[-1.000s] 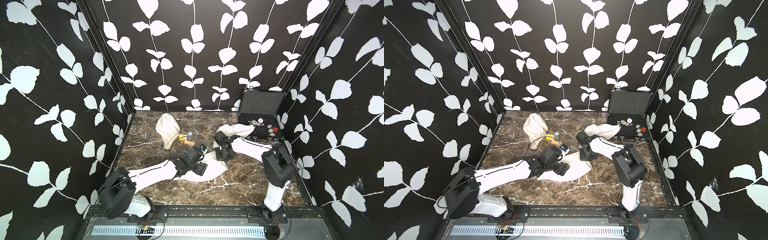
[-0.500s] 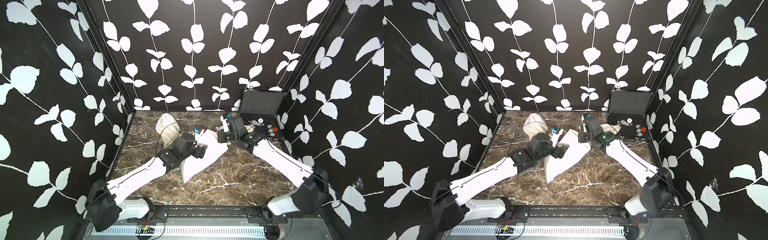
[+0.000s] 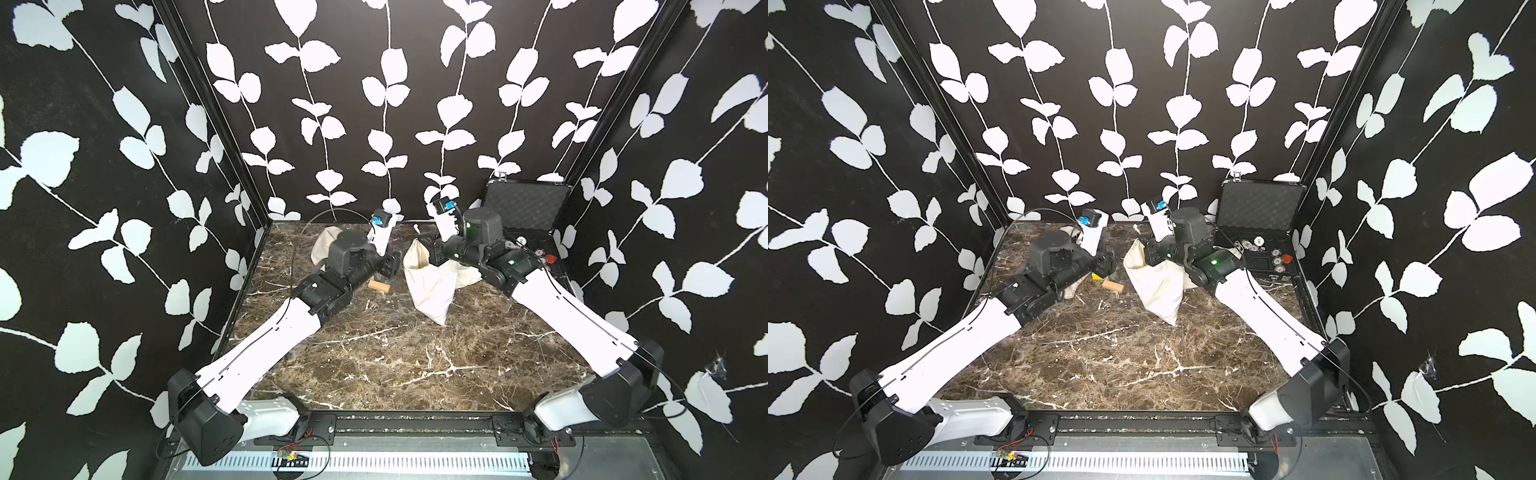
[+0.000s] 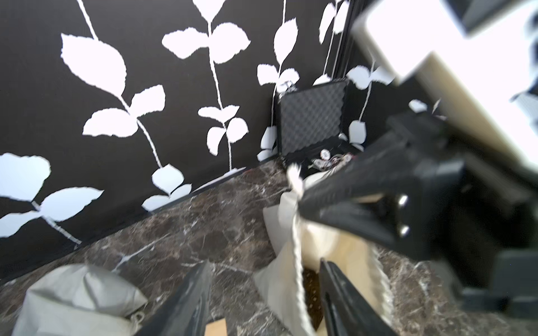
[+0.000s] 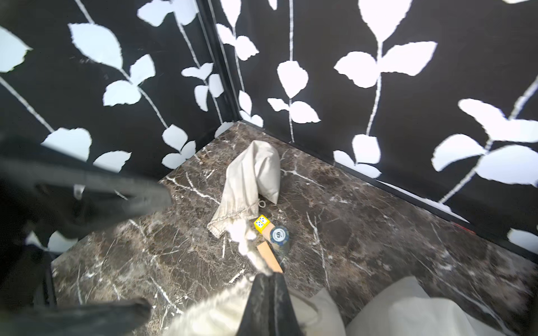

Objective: Close the soil bag
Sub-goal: Frap the soil bag at the center of the board.

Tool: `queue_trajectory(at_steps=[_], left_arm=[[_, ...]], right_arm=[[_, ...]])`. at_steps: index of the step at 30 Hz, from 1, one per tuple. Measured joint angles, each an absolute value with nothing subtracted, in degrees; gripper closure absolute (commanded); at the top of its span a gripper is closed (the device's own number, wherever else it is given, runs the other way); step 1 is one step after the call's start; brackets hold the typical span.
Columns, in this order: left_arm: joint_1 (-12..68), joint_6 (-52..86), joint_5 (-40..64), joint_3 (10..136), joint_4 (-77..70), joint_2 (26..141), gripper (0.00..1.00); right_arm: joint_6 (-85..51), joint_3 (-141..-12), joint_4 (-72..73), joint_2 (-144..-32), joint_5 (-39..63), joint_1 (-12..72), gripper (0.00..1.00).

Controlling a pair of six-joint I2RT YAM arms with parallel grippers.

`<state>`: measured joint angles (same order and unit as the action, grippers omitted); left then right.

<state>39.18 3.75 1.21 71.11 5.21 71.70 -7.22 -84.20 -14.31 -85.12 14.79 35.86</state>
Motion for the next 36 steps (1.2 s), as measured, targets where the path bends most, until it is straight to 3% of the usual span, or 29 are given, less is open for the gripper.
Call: queue_trajectory(at_steps=[7,16,32,36], left_arm=[[37.87,7.57,7.86,73.41,2.13,76.4,0.44],[37.54,12.47,10.76,73.45,0.27,80.49,0.59],[37.12,17.76,12.53,72.58,-6.55,80.68,0.64],[36.82,19.16,12.62,70.83,-8.27,80.68,0.84]], right_arm=[[-5.54,-82.04,-10.31,-86.19,18.46,35.86,1.0],[-5.8,-80.36,-7.01,-86.52,18.9,34.89,1.0],[-6.66,-78.76,-3.86,-86.54,23.42,36.01,1.0],[-7.11,-78.7,-3.7,-86.8,23.4,35.97,1.0]])
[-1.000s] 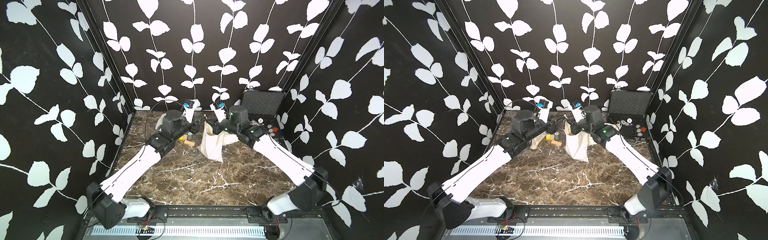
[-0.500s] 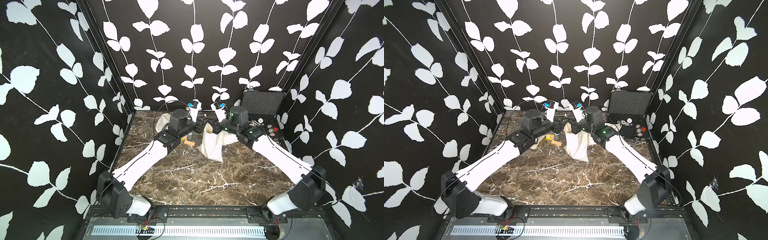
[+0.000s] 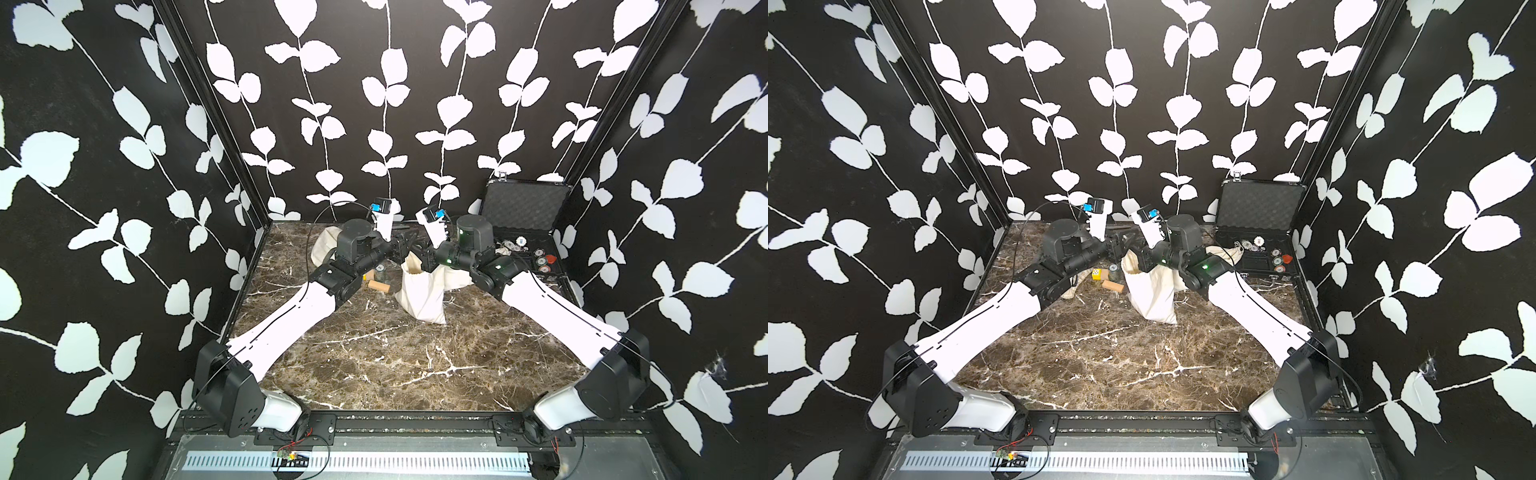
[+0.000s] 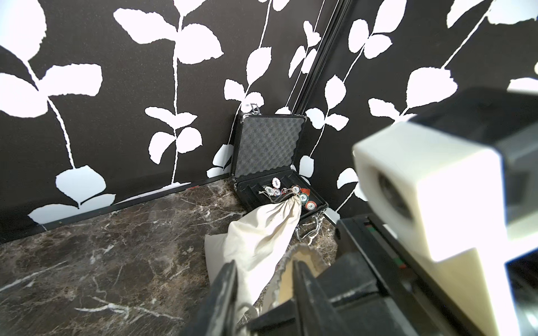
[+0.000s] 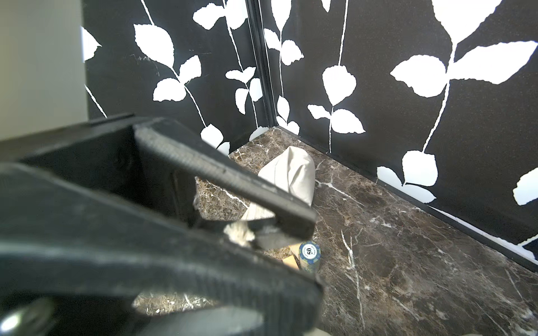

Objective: Close the soil bag
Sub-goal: Frap the soil bag at the center of the board.

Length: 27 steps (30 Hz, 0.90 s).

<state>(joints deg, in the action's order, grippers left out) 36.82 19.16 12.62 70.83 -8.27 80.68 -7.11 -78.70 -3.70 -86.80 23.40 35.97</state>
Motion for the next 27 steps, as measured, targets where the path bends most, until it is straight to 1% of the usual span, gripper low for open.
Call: queue_trajectory(at_steps=[2,5,7,12,14,17,21,23,27], left_arm=[[36.73,19.62,12.73,70.32,-8.49,80.68,0.99],[36.71,19.75,12.71,70.24,-8.14,80.75,1.0],[36.71,19.77,12.47,70.46,-7.44,80.75,1.0],[36.71,19.46,12.4,73.49,-3.36,80.66,1.0],[36.71,19.55,12.58,75.37,-2.57,80.6,1.0],[36.71,20.16,13.3,77.78,-1.96,80.53,1.0],[36.71,21.26,14.55,79.24,-1.41,80.53,1.0],[36.71,21.67,15.03,79.48,-0.99,80.53,1.0],[36.71,22.48,15.75,79.79,-0.05,80.53,1.0]], right_arm=[[-7.25,-78.52,-3.44,-86.91,23.4,36.01,1.0],[-7.2,-78.26,-3.01,-86.96,23.11,36.01,1.0],[-6.83,-77.8,-2.44,-86.91,22.33,36.01,0.84],[-4.36,-74.26,-1.3,-84.86,18.96,36.12,0.49],[-3.73,-73.38,-1.08,-83.68,18.0,36.32,0.4],[-2.7,-73.34,-0.21,-82.41,16.73,37.21,0.32],[-2.09,-73.34,2.46,-81.71,15.55,38.5,0.3],[-2.11,-73.34,3.86,-81.73,14.96,38.76,0.33],[-2.07,-75.44,5.21,-83.26,12.45,38.96,0.5]])
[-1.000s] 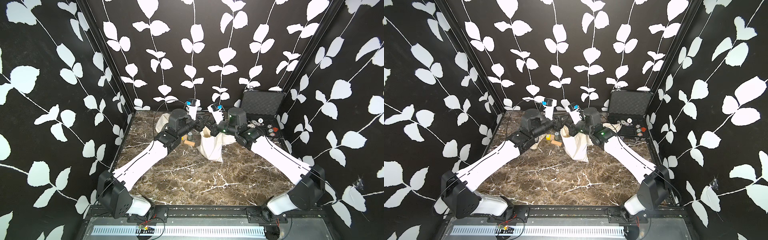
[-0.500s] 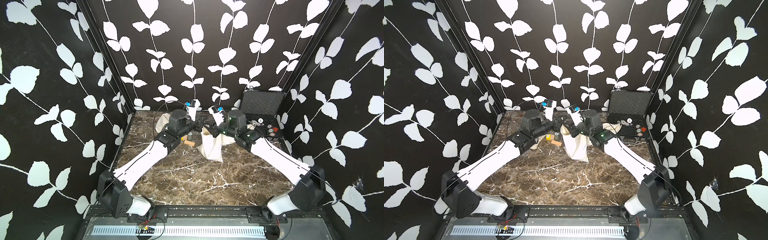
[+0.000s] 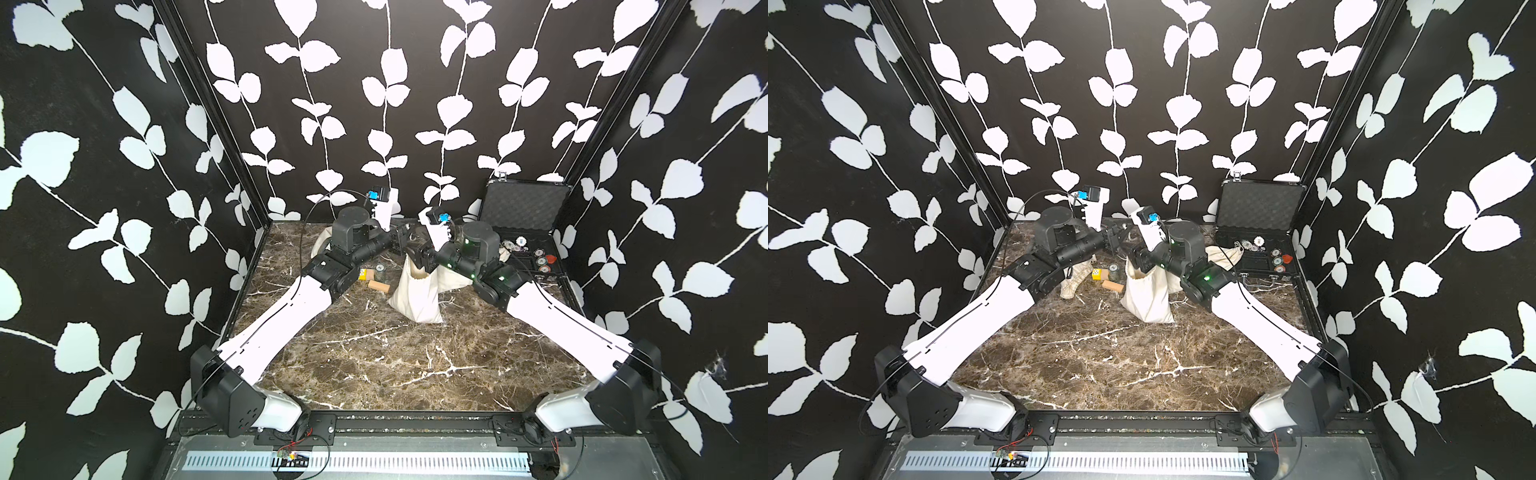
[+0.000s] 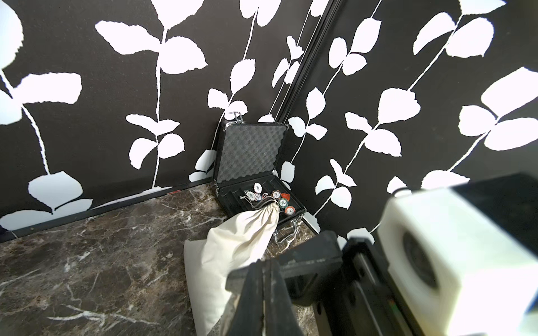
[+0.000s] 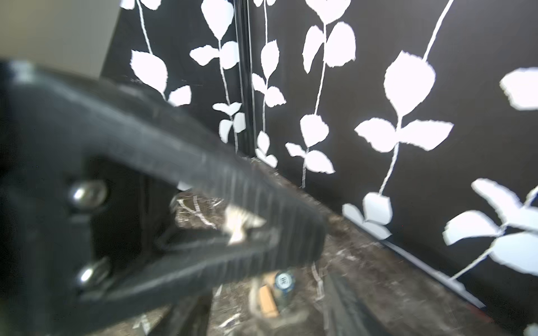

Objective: Close the soil bag
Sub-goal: Frap the soil bag at the center of the board.

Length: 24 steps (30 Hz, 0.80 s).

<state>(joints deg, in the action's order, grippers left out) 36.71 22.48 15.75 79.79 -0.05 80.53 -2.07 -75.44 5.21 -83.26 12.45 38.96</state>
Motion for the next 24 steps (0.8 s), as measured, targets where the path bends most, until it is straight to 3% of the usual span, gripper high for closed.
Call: queue_trajectory(at_steps=[5,13,24], left_arm=[[35.86,22.48,15.7,80.86,2.31,79.15,1.0],[24.32,24.91,19.81,86.63,11.22,74.83,1.0],[14.87,29.23,23.22,86.98,12.75,70.41,1.0]], right_arm=[[-0.71,-76.55,4.49,-86.21,7.42,38.59,0.63],[0.69,-71.61,0.3,-89.65,1.13,35.64,0.64],[6.57,-75.83,-23.27,-87.05,-8.03,30.65,0.87]])
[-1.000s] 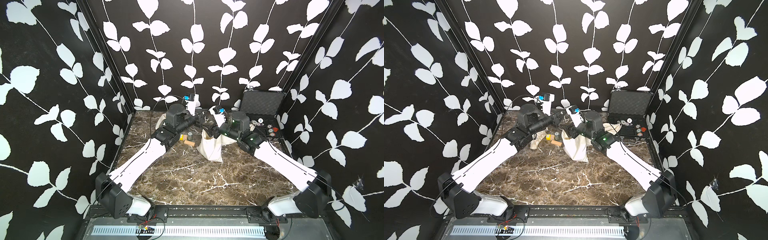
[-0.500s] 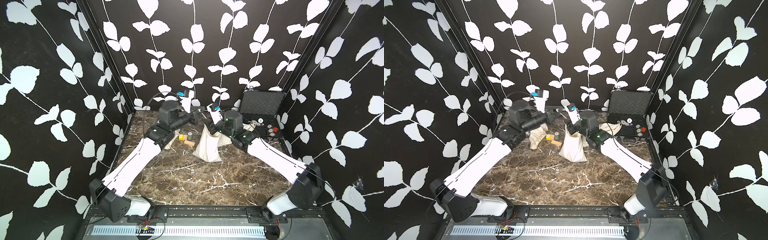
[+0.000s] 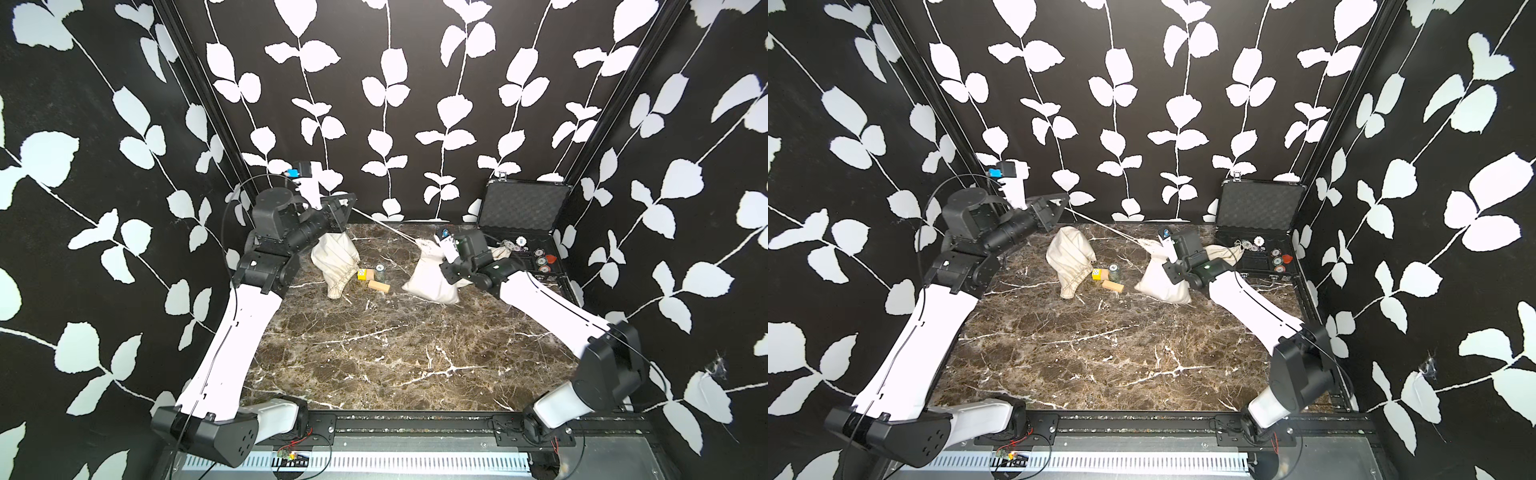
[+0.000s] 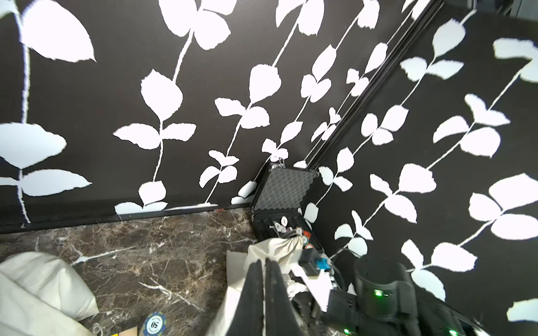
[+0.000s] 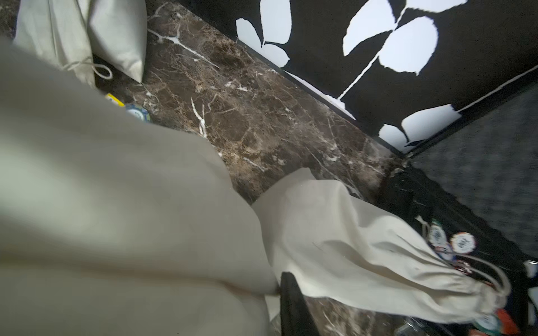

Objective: Close the soil bag
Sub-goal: Frap the soil bag at the center of the board.

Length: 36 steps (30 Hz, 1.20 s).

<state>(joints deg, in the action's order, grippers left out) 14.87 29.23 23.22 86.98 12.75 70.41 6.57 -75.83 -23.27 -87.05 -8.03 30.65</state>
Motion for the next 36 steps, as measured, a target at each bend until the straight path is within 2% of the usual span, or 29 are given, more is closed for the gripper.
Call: queue_trajectory(at_steps=[5,10,17,19,27,32,36], left_arm=[[13.98,30.55,23.38,86.85,9.8,67.88,1.0],[14.06,30.89,25.76,84.18,9.8,65.8,1.0],[13.91,33.47,27.42,72.18,7.42,68.38,1.0],[13.39,34.13,27.27,70.85,6.68,70.41,1.0],[12.71,35.75,27.2,71.16,4.6,72.93,1.0],[12.71,35.97,27.2,71.22,4.45,70.76,1.0],[12.71,36.12,27.2,71.72,4.49,68.31,1.0]], right_arm=[[9.32,-80.38,-29.78,-79.77,-8.21,29.63,0.92],[10.11,-76.66,-31.55,-76.6,-7.03,29.43,0.92],[5.91,-61.84,-30.57,-79.09,-8.99,26.41,0.7],[3.97,-61.23,-30.26,-80.73,-9.5,26.72,0.58],[3.29,-63.51,-14.31,-80.25,-12.32,40.91,0.24],[6.59,-67.42,-5.56,-80.01,-11.38,46.94,0.16],[10.83,-73.32,-0.86,-83.94,-10.52,49.89,0.15]])
